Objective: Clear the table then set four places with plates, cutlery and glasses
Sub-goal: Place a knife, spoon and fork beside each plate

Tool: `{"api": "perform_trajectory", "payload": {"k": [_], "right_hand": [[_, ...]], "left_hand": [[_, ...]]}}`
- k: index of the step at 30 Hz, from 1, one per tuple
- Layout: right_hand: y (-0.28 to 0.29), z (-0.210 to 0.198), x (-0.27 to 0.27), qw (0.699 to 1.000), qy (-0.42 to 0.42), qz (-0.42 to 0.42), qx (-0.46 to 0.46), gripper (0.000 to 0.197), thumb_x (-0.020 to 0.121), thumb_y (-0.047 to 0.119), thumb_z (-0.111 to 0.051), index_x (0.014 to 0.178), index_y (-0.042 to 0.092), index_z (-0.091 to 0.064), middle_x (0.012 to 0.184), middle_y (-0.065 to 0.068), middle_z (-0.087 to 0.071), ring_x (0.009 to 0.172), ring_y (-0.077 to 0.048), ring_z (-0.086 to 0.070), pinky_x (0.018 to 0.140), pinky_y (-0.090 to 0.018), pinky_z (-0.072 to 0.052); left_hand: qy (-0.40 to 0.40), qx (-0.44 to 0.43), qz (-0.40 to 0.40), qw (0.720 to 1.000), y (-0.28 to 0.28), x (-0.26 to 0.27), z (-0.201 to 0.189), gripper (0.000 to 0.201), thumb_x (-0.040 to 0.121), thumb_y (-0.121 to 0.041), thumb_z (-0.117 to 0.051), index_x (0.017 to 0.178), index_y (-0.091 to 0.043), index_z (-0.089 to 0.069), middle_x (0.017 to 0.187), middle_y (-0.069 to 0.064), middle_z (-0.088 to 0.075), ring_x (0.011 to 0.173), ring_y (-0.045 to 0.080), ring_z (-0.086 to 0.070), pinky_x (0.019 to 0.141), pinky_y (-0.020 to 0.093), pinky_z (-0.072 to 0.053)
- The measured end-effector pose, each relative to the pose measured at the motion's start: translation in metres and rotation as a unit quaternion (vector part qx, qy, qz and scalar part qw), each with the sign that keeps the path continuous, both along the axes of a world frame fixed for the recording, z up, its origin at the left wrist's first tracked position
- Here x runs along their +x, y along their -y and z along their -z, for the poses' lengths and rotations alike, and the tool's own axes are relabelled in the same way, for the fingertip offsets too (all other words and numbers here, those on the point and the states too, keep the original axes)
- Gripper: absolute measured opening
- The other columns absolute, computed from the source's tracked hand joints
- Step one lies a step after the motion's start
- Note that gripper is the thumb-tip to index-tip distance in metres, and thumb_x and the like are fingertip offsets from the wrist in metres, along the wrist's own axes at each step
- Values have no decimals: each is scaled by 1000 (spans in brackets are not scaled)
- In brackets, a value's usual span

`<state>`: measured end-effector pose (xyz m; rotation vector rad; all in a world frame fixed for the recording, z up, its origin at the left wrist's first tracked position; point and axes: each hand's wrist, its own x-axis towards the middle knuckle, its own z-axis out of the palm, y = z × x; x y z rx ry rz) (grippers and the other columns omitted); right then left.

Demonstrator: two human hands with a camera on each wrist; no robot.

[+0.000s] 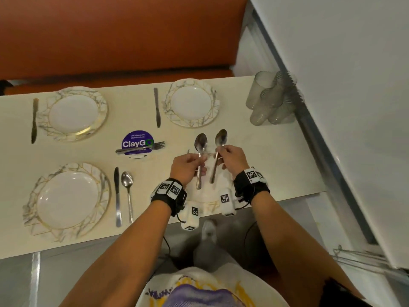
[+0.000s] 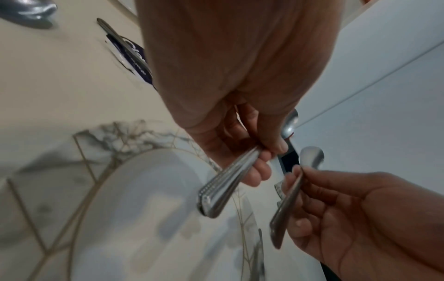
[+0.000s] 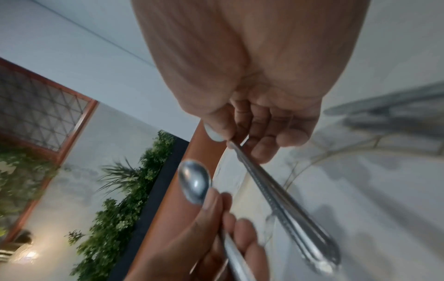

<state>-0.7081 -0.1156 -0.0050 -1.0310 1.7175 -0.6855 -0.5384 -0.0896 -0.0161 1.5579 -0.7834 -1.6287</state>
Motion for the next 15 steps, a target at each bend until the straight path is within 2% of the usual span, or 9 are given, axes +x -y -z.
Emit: {"api": "perform_trajectory", "payload": {"k": [2, 4, 5, 7, 9, 11, 13, 15], "right_hand": [[3, 6, -33, 1000, -21, 15, 7, 22, 97, 25, -58, 89, 10, -72, 84, -10, -74, 64, -17, -68, 57, -30, -51], [3, 17, -64, 998, -47, 19, 20, 21, 96, 25, -60, 92, 9, -73, 84, -9, -74, 65, -18, -69, 62, -35, -57], [3, 24, -78, 998, -59, 17, 30, 21, 95, 26, -61, 92, 10, -73, 84, -10, -74, 69, -21, -70, 68, -40, -60], [0, 38, -100, 995, -86, 4, 57, 19, 94, 27, -63, 91, 12, -74, 86, -11, -74, 78, -28, -72, 78, -48, -61], [-4, 47, -114, 990, -116, -19, 74, 15, 94, 27, -63, 89, 17, -73, 88, -10, -74, 83, -30, -72, 80, -49, -61], [-8, 51, -123, 984, -150, -50, 79, 17, 95, 27, -62, 85, 19, -73, 91, -9, -75, 85, -29, -72, 78, -43, -61], [-13, 56, -128, 976, -185, -77, 83, 19, 97, 24, -62, 91, 14, -77, 96, -8, -75, 86, -27, -70, 76, -32, -56], [-16, 61, -130, 973, -198, -82, 86, 18, 96, 20, -64, 99, 12, -79, 100, -6, -76, 89, -26, -69, 77, -27, -53]], "left_hand": [[-1, 2, -15, 1000, -2, -18, 4, 17, 94, -8, -74, 105, 5, -71, 73, 10, -69, 62, 22, -67, 61, 30, -60], [27, -7, -17, 999, -4, -30, 9, 8, 97, -12, -71, 95, -5, -74, 66, 4, -64, 56, 16, -57, 53, 25, -52], [51, -12, -14, 999, -6, -36, 11, 12, 98, -16, -71, 87, -12, -74, 64, 3, -62, 54, 14, -53, 52, 25, -48], [76, -2, -17, 997, -8, -44, 17, 19, 97, -22, -72, 79, -16, -73, 63, 5, -61, 55, 16, -50, 57, 30, -46], [76, 14, -28, 997, -10, -50, 20, 20, 97, -25, -71, 83, -11, -75, 67, 6, -62, 57, 18, -49, 60, 33, -45], [65, 34, -49, 996, -10, -55, 20, 18, 98, -19, -65, 91, -9, -78, 71, 4, -64, 57, 17, -49, 60, 32, -44], [49, 44, -64, 996, -12, -58, 20, 19, 96, -12, -61, 94, -7, -79, 74, 4, -65, 58, 17, -49, 59, 30, -43], [42, 52, -71, 995, -13, -59, 19, 19, 94, -11, -61, 96, -4, -78, 74, 6, -64, 59, 18, -48, 58, 29, -42]]}}
